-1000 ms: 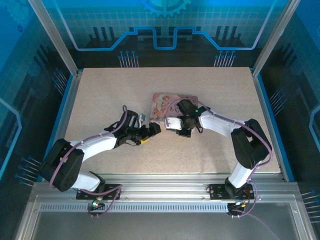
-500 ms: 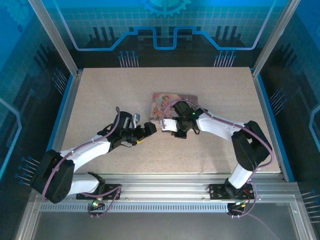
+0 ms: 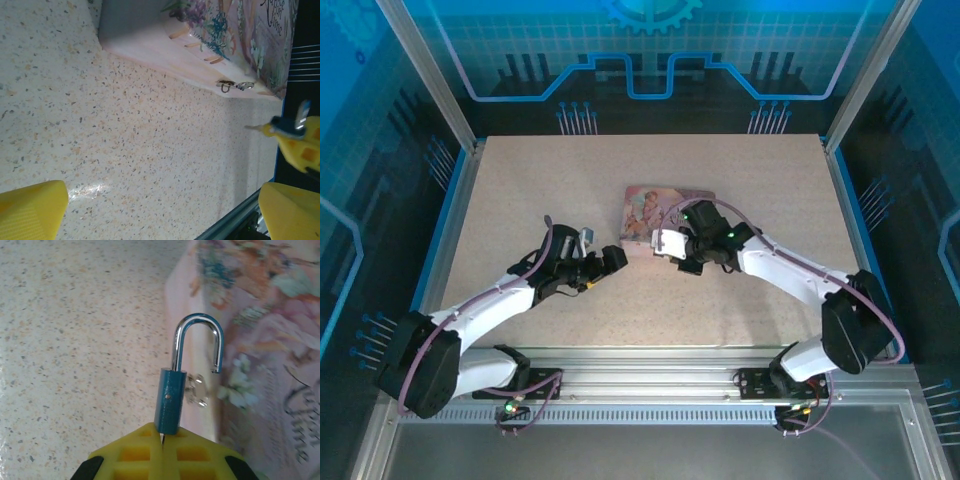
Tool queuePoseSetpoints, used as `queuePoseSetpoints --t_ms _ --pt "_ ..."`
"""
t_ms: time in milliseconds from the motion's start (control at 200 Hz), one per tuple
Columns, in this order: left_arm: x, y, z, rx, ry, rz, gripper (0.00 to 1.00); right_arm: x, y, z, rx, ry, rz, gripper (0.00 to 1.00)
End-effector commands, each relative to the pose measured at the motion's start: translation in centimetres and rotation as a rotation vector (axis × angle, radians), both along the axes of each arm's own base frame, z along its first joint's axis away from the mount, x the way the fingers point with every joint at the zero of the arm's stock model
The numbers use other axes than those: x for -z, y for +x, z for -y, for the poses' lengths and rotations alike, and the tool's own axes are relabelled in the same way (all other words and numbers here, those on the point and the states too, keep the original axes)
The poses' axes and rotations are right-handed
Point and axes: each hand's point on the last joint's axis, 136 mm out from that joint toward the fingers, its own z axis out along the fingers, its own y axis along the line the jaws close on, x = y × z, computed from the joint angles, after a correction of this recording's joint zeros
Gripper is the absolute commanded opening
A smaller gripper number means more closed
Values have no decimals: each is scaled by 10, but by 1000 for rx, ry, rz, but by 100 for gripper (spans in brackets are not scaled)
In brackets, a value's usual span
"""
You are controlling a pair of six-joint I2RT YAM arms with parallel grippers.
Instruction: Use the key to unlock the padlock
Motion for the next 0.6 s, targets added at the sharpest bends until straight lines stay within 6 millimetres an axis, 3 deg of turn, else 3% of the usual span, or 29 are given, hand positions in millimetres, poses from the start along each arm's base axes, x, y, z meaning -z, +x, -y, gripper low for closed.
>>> queuePoseSetpoints --t_ms 0,190,345,595 --pt "-7 4 -7 0 42 37 99 -19 15 21 150 45 31 0" --pt "-17 13 -9 -6 75 71 99 -33 23 60 351 106 35 0" --pt "-20 19 -10 -10 91 79 99 -34 31 103 591 171 32 0" --pt "-25 30 -11 -19 93 84 99 1 42 182 963 22 -38 0"
